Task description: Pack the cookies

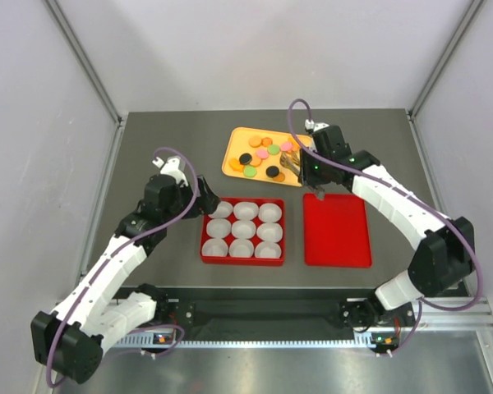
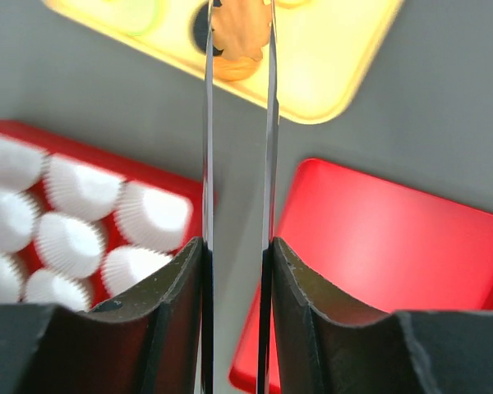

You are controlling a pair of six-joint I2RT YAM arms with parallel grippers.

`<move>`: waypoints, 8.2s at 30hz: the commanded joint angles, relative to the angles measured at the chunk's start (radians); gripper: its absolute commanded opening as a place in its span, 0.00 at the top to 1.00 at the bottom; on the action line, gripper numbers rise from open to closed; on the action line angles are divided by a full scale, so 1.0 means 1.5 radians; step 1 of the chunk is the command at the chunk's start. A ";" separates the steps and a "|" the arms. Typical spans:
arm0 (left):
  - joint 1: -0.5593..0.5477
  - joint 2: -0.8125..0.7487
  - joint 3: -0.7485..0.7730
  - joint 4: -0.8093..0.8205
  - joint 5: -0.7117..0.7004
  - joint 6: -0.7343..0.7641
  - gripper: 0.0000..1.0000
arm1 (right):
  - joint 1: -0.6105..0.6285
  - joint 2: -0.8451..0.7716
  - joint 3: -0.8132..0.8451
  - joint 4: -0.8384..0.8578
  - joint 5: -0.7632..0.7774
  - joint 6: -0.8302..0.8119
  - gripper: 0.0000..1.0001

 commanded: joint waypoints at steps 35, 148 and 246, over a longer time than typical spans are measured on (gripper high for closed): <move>0.040 -0.031 0.114 -0.118 -0.217 0.056 0.02 | 0.356 0.125 0.096 0.075 0.025 0.057 0.70; 0.051 -0.046 0.070 -0.088 -0.148 0.059 0.02 | 0.115 0.073 0.163 -0.025 0.120 -0.029 0.71; 0.054 -0.031 0.066 -0.085 -0.132 0.057 0.03 | 0.323 -0.146 -0.075 0.050 0.047 0.064 0.54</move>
